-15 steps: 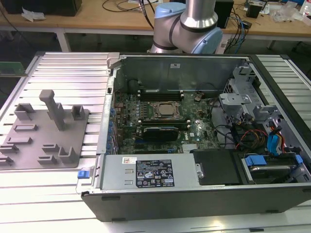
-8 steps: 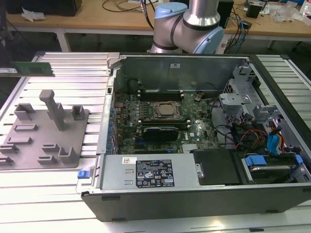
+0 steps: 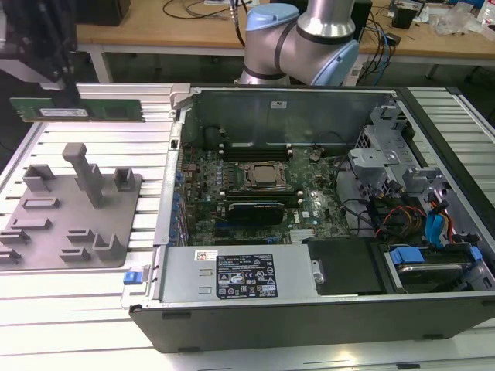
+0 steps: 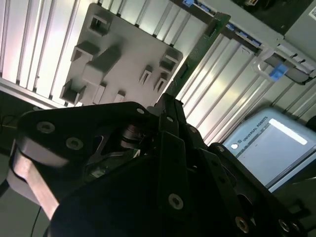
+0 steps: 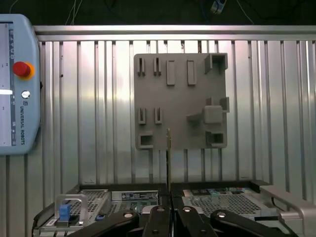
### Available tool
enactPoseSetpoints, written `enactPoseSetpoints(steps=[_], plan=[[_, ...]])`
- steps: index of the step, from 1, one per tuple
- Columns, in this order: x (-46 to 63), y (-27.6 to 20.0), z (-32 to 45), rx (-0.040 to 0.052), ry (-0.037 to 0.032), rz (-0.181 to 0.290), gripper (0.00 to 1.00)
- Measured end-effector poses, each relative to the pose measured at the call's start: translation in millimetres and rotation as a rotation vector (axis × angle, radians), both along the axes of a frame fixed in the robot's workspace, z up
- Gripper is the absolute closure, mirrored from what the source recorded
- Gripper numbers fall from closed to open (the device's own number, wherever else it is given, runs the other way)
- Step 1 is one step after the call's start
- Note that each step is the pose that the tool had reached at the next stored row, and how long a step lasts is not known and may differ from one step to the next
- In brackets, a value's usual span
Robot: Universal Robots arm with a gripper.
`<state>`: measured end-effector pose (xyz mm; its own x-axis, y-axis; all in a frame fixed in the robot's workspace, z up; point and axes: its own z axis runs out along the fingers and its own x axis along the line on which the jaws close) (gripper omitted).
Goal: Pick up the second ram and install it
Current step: 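Pick up the second ram and move it above second insertion slot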
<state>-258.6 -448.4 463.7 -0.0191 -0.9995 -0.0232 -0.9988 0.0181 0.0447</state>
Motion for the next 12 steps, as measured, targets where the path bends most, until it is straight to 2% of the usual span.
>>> enactPoseSetpoints(steps=[4, 8, 10, 12], plan=[[20.6, 0.0, -0.1, 0.0000, 0.0000, 0.000, 0.91], [60.9, 0.0, -0.6, 0.0000, -0.0001, 0.000, 0.91], [70.4, 0.0, -0.8, 0.0001, -0.0001, 0.000, 0.91], [87.3, 0.0, -1.1, 0.0000, 0.0000, 0.000, 0.91]])
